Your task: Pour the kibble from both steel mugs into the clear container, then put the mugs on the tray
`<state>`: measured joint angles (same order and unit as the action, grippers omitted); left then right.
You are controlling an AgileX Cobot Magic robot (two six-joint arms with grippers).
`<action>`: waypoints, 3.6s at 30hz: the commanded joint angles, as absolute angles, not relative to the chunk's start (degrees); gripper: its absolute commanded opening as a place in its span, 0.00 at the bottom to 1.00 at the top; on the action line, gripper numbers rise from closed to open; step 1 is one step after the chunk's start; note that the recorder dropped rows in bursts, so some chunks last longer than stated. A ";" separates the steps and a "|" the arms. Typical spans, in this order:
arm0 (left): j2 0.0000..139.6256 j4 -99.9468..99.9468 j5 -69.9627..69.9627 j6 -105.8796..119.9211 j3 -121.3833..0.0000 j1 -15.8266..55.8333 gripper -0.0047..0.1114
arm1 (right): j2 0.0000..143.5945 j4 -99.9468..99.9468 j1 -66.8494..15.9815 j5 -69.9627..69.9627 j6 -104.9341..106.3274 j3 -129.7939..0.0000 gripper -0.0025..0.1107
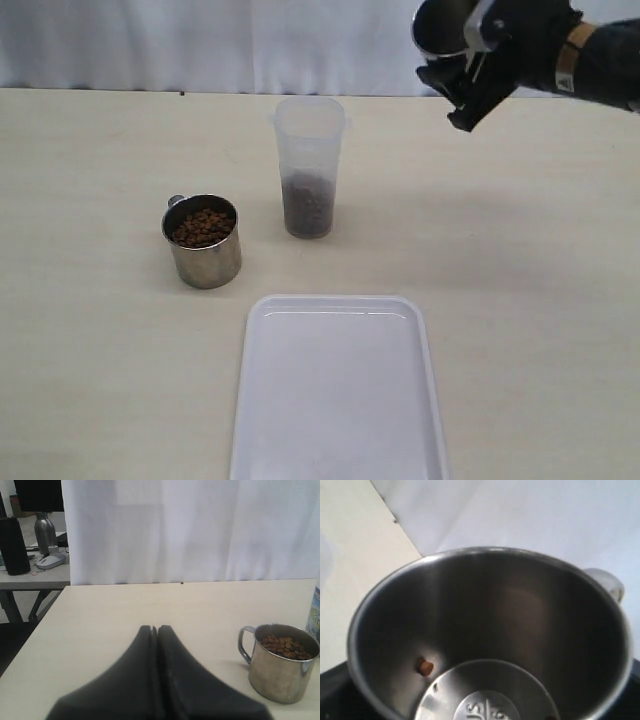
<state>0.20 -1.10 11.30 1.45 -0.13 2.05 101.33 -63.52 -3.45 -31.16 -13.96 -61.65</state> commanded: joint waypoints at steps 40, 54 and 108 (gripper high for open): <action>0.00 -0.72 10.84 1.42 0.00 2.35 0.04 | 65.20 -77.54 18.10 -31.15 -62.53 -22.56 0.07; 0.00 -0.72 10.49 1.42 0.00 2.35 0.04 | 10.84 -69.78 18.10 -19.04 -63.83 0.00 0.06; 0.00 -0.72 10.79 1.42 0.00 2.35 0.04 | 0.00 1.66 4.52 10.48 -2.88 0.00 0.06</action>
<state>0.20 -1.10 11.30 1.45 -0.13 2.05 0.18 -10.95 4.71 4.23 -22.52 -0.30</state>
